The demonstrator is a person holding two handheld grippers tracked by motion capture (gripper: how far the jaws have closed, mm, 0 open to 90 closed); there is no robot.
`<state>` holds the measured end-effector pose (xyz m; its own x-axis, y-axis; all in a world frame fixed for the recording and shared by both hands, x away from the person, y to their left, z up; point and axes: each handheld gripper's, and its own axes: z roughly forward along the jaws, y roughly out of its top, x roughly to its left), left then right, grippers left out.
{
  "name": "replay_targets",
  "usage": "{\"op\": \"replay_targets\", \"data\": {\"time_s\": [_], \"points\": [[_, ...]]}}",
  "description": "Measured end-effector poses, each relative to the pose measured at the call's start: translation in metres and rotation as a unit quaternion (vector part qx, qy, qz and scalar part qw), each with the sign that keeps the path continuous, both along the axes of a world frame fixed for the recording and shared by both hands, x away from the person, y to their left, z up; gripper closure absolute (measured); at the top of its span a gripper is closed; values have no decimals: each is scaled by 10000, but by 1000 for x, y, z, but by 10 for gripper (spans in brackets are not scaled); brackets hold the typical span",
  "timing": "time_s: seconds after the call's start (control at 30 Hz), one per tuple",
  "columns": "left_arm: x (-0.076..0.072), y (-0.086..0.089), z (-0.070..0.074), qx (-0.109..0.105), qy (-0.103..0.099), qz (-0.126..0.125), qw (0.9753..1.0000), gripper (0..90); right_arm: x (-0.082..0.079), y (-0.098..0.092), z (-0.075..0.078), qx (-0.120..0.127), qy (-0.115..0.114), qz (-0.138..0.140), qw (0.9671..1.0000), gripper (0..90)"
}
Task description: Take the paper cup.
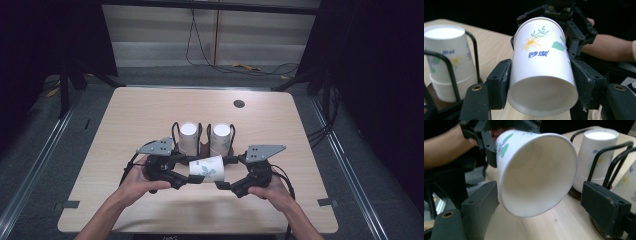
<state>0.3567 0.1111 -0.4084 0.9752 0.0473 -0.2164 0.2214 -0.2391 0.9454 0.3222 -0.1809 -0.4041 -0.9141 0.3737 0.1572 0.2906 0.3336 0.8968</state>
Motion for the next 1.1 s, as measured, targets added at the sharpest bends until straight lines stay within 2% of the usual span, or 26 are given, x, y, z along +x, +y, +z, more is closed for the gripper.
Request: {"op": "replay_targets", "data": {"time_s": [0.13,0.17,0.2,0.23,0.43,0.6,0.7,0.8,1.0,1.1], "points": [[-2,-1,2,-111,-58,-66,9999,361,-1,-3,4,190,-41,14,9998,148],[-2,-1,3,-136,-96,-93,9998,361,-2,-4,6,399,-32,63,9992,147],[-3,-1,4,-131,-106,-75,9998,361,-2,-4,6,399,-32,63,9992,147],[-3,-2,3,-241,-44,-93,9997,360,-2,-5,9,524,-50,97,9986,147],[-3,-2,3,-364,73,-134,9992,362,-2,-2,9,604,-44,233,9979,154],[-4,-3,3,-365,61,-165,9992,361,0,0,10,729,-8,303,9969,179],[-4,-3,3,-376,80,-163,9991,361,0,1,11,743,-97,340,9966,209],[-4,-3,3,-388,107,-174,9990,361,1,0,10,833,-53,364,9958,215],[-4,-5,1,-341,143,-207,9991,361,2,2,8,847,-23,406,9956,215],[-3,-4,1,-351,152,-246,9990,365,3,1,9,935,-4,486,9944,249]]}}
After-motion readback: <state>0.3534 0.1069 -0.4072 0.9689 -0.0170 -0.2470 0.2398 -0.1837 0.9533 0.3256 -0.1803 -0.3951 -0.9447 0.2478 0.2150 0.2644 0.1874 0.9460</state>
